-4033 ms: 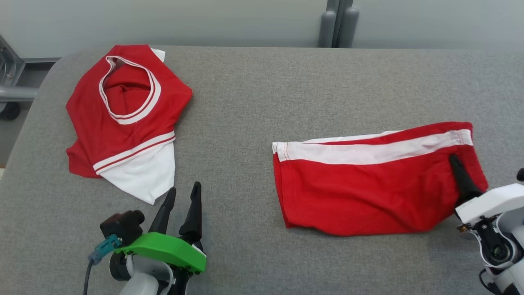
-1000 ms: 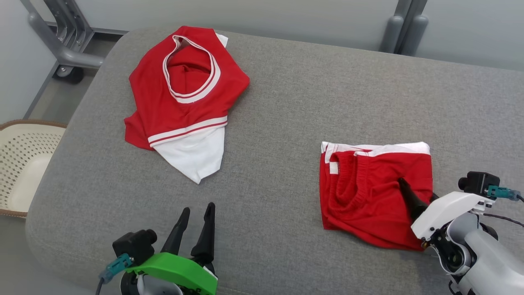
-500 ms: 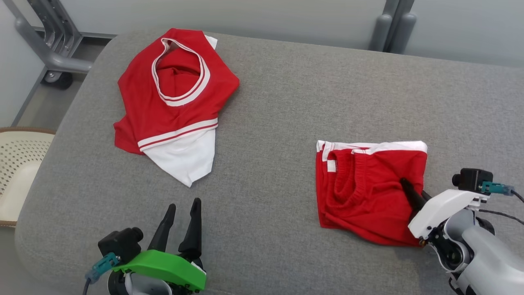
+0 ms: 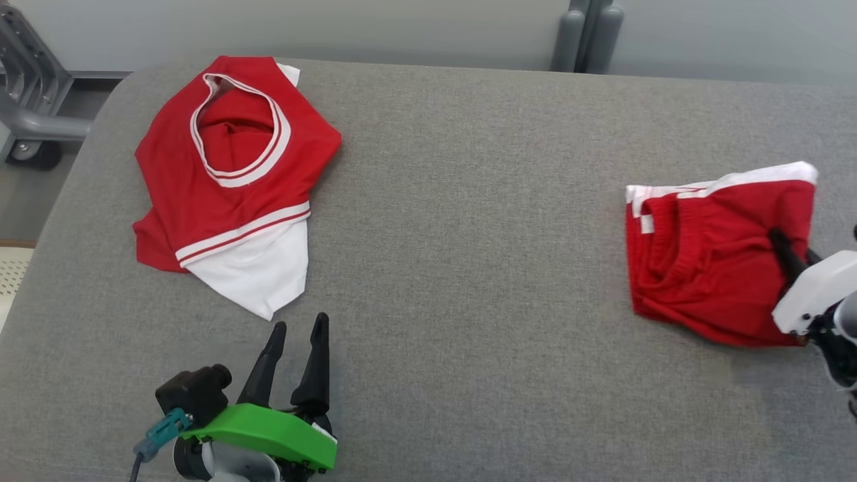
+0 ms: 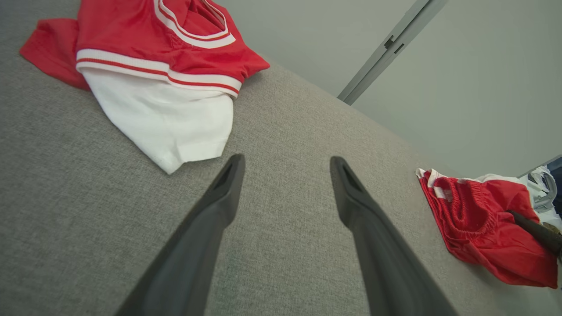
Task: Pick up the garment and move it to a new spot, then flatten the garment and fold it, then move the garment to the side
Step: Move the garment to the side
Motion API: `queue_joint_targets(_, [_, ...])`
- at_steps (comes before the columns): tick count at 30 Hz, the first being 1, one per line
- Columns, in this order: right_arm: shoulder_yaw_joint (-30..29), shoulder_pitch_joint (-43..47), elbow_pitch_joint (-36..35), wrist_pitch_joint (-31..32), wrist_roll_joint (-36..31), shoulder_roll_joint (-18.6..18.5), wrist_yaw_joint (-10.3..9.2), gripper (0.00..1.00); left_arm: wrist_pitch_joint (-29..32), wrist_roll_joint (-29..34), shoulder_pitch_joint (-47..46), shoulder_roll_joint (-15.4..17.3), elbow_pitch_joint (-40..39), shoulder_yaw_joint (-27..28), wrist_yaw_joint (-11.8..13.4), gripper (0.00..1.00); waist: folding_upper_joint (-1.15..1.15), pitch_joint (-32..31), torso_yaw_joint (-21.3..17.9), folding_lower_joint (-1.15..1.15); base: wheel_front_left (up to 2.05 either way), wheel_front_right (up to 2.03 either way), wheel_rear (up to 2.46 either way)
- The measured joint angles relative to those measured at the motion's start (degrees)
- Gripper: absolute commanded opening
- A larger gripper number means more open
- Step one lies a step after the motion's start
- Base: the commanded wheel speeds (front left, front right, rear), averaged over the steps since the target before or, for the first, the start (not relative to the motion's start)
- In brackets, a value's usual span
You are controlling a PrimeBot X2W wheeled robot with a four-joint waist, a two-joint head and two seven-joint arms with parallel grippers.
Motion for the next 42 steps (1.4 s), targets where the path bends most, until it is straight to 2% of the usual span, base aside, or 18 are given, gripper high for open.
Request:
queue_joint_targets(5, [-1.1, -1.7, 1.0, 1.3, -0.8, -4.6, -0.93, 0.00, 0.1, 0.6, 0.0, 0.5, -1.5, -0.5, 0.0, 1.00, 0.00, 1.1, -1.3, 0.00, 0.00, 0.00, 0.00])
queue_joint_targets(12, [-1.3, -6.4, 1.8, 3.4, -2.7, -8.1, -1.45, 0.00, 1.5, 2.4, -0.2, 2.0, -3.4, -0.8, 0.5, 1.00, 0.00, 3.6, -2.6, 0.00, 0.00, 0.00, 0.00])
queue_joint_targets(20, [-0.8, -11.1, 4.0, 6.1, -4.7, -10.7, -2.55, 0.00, 3.0, 3.4, -2.3, 2.7, -5.6, -1.2, 0.5, 1.00, 0.00, 6.7, -3.3, 0.00, 0.00, 0.00, 0.00])
queue_joint_targets(22, [0.5, -12.4, 5.0, 7.2, -7.1, -11.9, -2.97, 0.00, 3.6, 3.8, -2.4, 3.4, -6.5, -1.2, 0.5, 1.00, 0.00, 7.8, -3.3, 0.00, 0.00, 0.00, 0.00])
queue_joint_targets(29, [1.2, -14.5, 7.0, 7.8, -9.1, -12.7, -4.97, 0.00, 4.4, 4.2, -2.6, 3.5, -7.6, -1.1, 1.0, 1.00, 0.00, 10.0, -3.0, 0.00, 0.00, 0.00, 0.00])
queue_joint_targets(30, [1.3, -14.5, 7.3, 7.8, -9.4, -12.7, -5.04, 0.04, 4.6, 4.3, -2.6, 3.5, -7.9, -1.0, 1.0, 1.00, 0.00, 10.3, -3.0, 0.00, 0.00, 0.00, 0.00])
queue_joint_targets(32, [1.5, -14.6, 8.0, 7.8, -10.4, -12.8, -5.82, 0.38, 4.7, 4.6, -2.6, 3.5, -8.4, -0.8, 1.0, 1.00, 0.00, 10.8, -2.9, 0.00, 0.00, 0.00, 0.00])
queue_joint_targets(33, [1.7, -14.8, 8.4, 7.7, -10.9, -12.8, -5.97, 0.48, 4.8, 4.6, -2.6, 3.5, -8.6, -0.6, 1.0, 1.00, 0.00, 11.1, -2.9, 0.00, 0.00, 0.00, 0.00])
queue_joint_targets(34, [1.8, -15.1, 8.7, 7.6, -11.2, -12.9, -6.04, 0.82, 4.8, 4.6, -2.7, 3.6, -8.7, -0.4, 1.0, 1.00, 0.00, 11.3, -2.9, 0.00, 0.00, 0.00, 0.00])
queue_joint_targets(35, [1.8, -15.3, 8.9, 7.2, -11.5, -13.0, -6.45, 1.00, 4.8, 4.6, -2.7, 3.6, -8.7, 0.0, 1.1, 1.00, 0.00, 11.6, -3.0, 0.00, 0.00, 0.00, 0.00])
queue_joint_targets(39, [2.1, -15.7, 9.8, 6.4, -12.0, -12.6, -6.57, 1.00, 4.9, 4.7, -2.7, 3.7, -8.9, 0.5, 1.1, 1.00, 0.00, 12.1, -3.6, 0.00, 0.00, 0.00, 0.00])
queue_joint_targets(42, [1.5, -15.7, 10.8, 6.4, -11.2, -11.1, -6.99, 1.00, 4.9, 4.7, -2.7, 3.7, -8.9, 0.6, 1.1, 1.00, 0.00, 12.2, -4.2, 0.00, 0.00, 0.00, 0.00])
